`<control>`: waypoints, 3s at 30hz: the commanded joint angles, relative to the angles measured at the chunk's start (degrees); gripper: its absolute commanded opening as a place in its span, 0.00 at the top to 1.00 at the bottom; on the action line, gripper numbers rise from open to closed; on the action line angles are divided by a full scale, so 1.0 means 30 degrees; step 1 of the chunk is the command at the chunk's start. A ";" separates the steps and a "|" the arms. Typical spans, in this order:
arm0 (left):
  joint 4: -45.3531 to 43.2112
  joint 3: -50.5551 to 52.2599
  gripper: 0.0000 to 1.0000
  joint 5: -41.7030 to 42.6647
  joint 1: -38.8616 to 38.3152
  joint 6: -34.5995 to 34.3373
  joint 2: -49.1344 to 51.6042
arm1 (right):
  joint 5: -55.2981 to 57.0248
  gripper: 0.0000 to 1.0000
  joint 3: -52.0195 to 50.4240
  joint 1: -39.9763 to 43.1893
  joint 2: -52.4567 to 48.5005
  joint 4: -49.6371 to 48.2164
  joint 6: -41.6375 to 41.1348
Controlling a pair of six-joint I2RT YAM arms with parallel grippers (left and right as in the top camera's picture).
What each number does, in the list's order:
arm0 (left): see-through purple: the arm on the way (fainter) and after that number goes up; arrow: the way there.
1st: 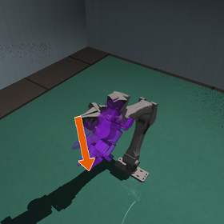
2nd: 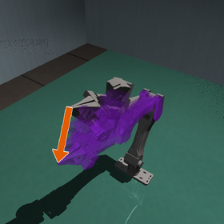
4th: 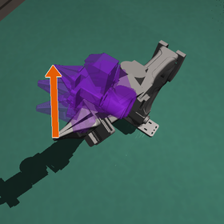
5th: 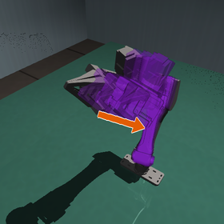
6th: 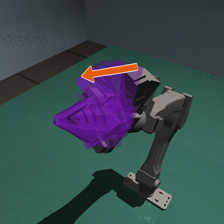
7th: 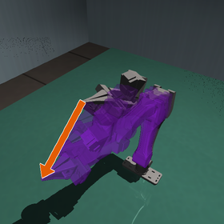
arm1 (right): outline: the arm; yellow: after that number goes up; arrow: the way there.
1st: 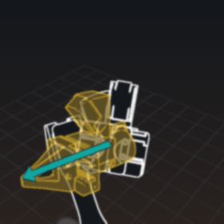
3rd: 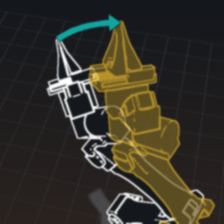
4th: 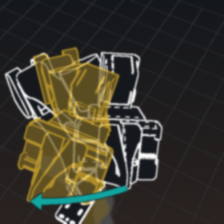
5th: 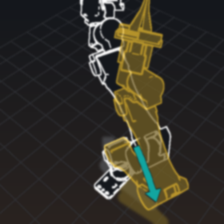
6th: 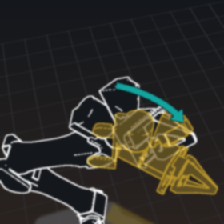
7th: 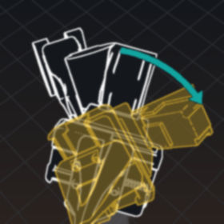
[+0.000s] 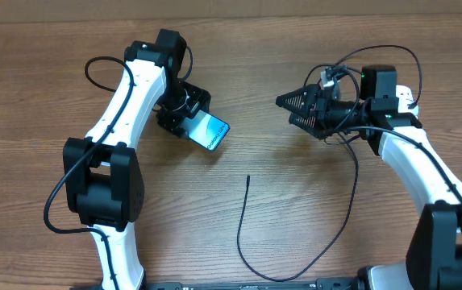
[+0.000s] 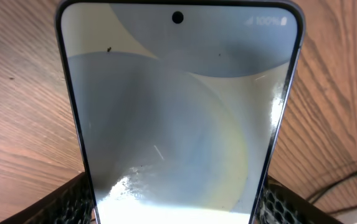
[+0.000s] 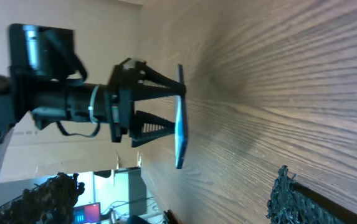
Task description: Plug charger to phone and switch on socket
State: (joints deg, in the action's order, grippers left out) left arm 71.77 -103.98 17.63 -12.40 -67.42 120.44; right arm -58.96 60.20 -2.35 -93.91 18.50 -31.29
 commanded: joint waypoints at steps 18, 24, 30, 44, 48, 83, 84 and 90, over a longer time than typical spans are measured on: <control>-0.1661 -0.0532 0.96 0.2710 -0.0503 -0.4262 -0.0831 | 0.2659 0.00 0.0415 -0.4153 -0.1785 -0.2601 -0.3147; -0.2120 -0.0532 0.96 0.3322 -0.1064 -0.5727 -0.0831 | 0.4146 0.00 0.0408 -0.5202 -0.1785 -0.2703 -0.4014; -0.2965 -0.0532 0.96 0.4299 -0.1566 -0.6506 -0.0831 | 0.4517 0.00 0.0401 -0.5574 -0.1785 -0.2718 -0.4073; -0.2958 -0.0532 0.96 0.5515 -0.2521 -0.6696 -0.0831 | 0.5180 0.26 0.0313 -0.5574 -0.1785 -0.2718 -0.4065; -0.2965 -0.0532 0.96 0.5523 -0.2805 -0.6914 -0.0831 | 0.5224 0.36 0.0306 -0.5574 -0.1785 -0.2710 -0.4058; -0.2951 -0.0532 0.76 0.5967 -0.2914 -0.7162 -0.0831 | 0.5727 0.96 0.0306 -0.5574 -0.1785 -0.2288 -0.4051; -0.2951 -0.0532 0.60 0.5952 -0.2914 -0.7162 -0.0831 | 0.5727 0.96 0.0306 -0.5574 -0.1785 -0.2288 -0.4051; -0.2943 -0.0532 0.00 0.5938 -0.2871 -0.6681 -0.0831 | 0.5727 0.96 0.0306 -0.5566 -0.1785 -0.2280 -0.4051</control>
State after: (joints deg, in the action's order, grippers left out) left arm 62.96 -104.03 33.69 -20.78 -88.40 120.42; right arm -40.88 60.20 -18.85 -99.18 12.12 -42.41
